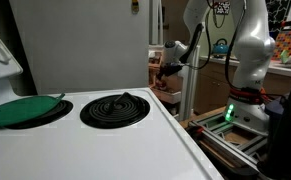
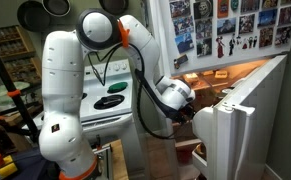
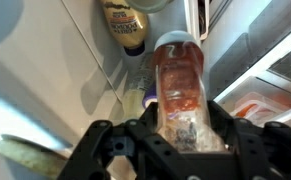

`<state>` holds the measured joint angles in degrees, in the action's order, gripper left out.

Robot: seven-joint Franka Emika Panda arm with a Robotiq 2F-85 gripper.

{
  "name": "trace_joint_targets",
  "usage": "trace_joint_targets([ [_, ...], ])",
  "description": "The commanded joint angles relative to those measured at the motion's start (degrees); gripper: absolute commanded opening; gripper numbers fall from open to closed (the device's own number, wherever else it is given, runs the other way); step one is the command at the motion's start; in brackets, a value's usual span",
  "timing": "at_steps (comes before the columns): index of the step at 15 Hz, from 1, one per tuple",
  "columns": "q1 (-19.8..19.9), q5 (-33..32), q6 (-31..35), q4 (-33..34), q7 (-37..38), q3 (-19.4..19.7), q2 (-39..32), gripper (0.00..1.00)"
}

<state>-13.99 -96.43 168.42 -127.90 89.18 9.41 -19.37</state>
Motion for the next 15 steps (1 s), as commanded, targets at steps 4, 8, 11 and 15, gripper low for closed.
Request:
trace_joint_targets([
  [4,1.9,-0.3,7.0,-5.2,-6.8,1.1,4.6,0.27],
  [8,3.1,1.2,12.9,-7.6,-12.3,1.9,4.6,0.27],
  [11,3.6,0.9,17.2,-10.1,-17.5,2.7,4.7,0.27],
  [15,3.2,0.2,16.1,-8.3,-15.0,2.3,2.9,0.52],
])
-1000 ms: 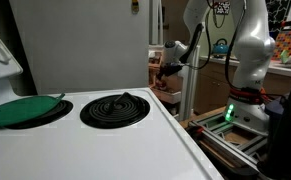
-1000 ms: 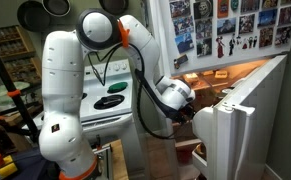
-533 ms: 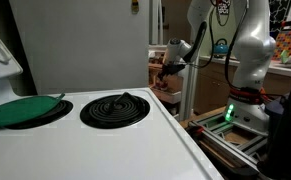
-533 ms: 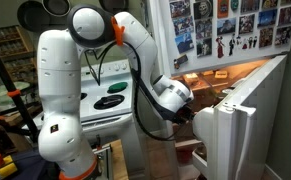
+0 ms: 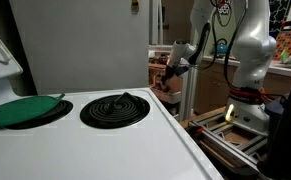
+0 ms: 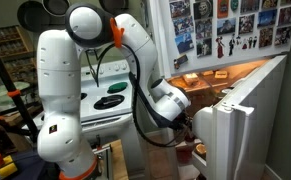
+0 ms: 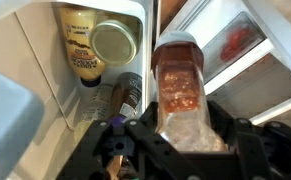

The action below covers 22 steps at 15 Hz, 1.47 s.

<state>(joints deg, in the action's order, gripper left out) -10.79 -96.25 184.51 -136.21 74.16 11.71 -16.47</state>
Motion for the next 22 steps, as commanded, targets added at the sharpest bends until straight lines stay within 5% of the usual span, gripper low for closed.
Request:
trace_joint_targets([
  [1,0.0,0.0,0.0,0.1,0.0,0.0,0.0,0.52],
  [10,0.0,0.0,0.0,0.3,0.0,0.0,-0.1,0.52],
  [11,0.0,0.0,0.0,0.3,0.0,0.0,-0.1,0.27],
  [19,0.0,-2.1,7.9,-6.7,-8.1,2.4,6.7,0.27],
  [20,5.9,4.2,7.4,-9.6,-17.6,-3.6,8.7,0.27],
  [22,6.9,6.2,9.0,-11.8,-24.2,-5.3,11.2,0.27],
])
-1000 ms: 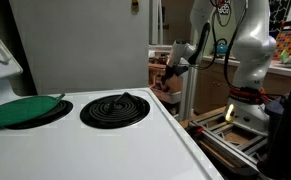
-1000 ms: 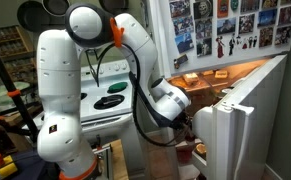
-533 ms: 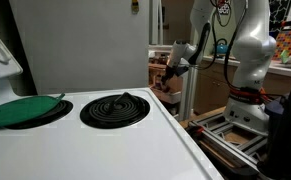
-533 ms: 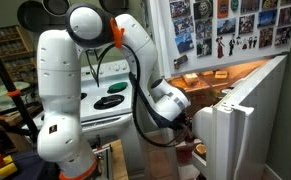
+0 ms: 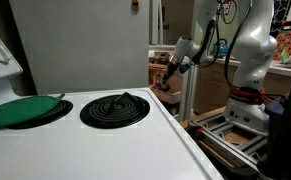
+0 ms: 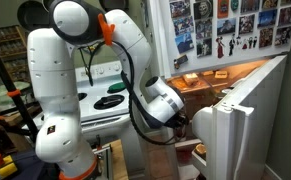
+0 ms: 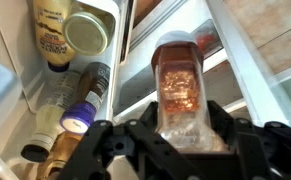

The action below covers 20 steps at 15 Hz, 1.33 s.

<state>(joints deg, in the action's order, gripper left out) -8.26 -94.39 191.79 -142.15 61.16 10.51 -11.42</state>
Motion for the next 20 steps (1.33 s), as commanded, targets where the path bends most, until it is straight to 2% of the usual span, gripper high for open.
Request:
trace_joint_targets([
  [1,0.8,-3.4,3.6,-4.3,-5.1,-0.9,6.7,0.27],
  [3,0.5,-7.8,6.5,-4.1,-4.7,-1.4,8.3,0.27],
  [7,-0.5,-22.7,15.3,0.5,1.3,-1.3,11.3,0.27],
  [8,0.3,-15.9,12.4,-1.2,-2.6,-1.8,8.5,0.27],
  [9,0.2,-16.8,13.0,-0.7,-1.7,-1.8,9.2,0.52],
  [13,0.2,-16.7,12.9,-0.7,-1.7,-1.8,8.4,0.52],
  [14,0.2,-16.6,14.1,-0.4,-2.2,-1.9,8.3,0.27],
  [16,0.4,-18.4,17.6,0.3,-1.8,-1.7,9.8,0.27],
  [20,0.1,-29.0,27.7,3.1,2.4,-1.4,11.1,0.27],
])
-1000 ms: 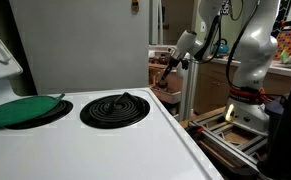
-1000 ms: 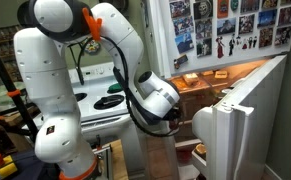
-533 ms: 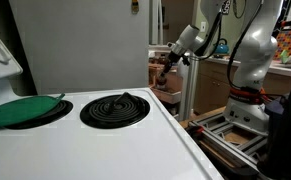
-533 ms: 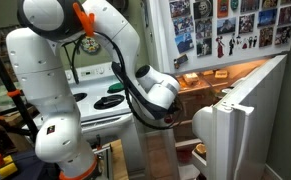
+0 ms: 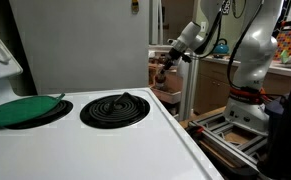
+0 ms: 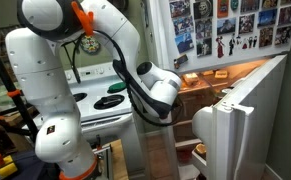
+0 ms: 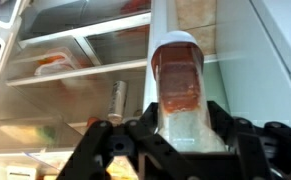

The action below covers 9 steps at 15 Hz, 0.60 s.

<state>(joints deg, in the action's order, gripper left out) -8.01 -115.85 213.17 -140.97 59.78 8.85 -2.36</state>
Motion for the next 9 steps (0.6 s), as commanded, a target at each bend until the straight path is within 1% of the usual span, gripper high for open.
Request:
trace_joint_targets([
  [1,-0.3,-8.6,9.0,2.6,4.6,0.0,2.5,0.27],
  [3,-1.2,-9.8,15.1,4.4,6.6,-1.0,3.9,0.27],
  [4,1.5,-10.6,17.2,5.3,8.6,-4.6,4.7,0.27],
  [7,1.4,-12.5,23.9,8.7,14.3,-8.1,6.2,0.27],
  [8,1.2,-14.2,25.0,9.7,17.7,-9.5,6.7,0.27],
  [9,1.2,-14.9,26.3,10.6,19.5,-10.6,7.0,0.27],
])
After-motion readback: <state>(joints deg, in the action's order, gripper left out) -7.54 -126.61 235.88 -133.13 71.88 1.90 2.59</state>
